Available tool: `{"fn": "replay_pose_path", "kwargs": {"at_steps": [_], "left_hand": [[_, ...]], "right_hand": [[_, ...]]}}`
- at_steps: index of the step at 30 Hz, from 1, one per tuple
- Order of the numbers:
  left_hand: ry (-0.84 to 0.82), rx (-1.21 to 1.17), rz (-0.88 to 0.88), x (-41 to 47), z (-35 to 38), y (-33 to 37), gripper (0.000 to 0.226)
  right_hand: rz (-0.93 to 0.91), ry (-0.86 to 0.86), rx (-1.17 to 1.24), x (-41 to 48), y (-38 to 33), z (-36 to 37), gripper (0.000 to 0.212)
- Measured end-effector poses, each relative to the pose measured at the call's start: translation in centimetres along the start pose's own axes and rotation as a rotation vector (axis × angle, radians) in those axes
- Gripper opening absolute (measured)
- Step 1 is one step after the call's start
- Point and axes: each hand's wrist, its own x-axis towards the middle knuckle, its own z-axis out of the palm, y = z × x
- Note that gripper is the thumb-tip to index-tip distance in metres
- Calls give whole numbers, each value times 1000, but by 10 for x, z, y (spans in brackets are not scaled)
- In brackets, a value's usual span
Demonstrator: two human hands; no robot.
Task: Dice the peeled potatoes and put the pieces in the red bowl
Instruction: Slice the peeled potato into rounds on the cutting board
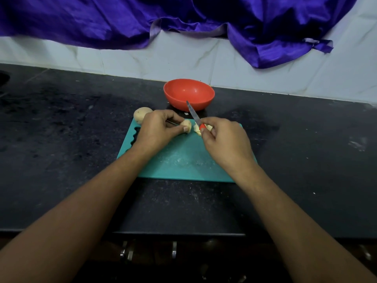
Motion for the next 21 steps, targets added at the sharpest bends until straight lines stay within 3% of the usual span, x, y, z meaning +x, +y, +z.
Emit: {"fn": "replay_pose_path", "kwargs": {"at_steps": [21], "left_hand": [[6,67,52,2,1,-3,17]], "right_hand": [[-36,-48,-213,4,-20,14,28]]}}
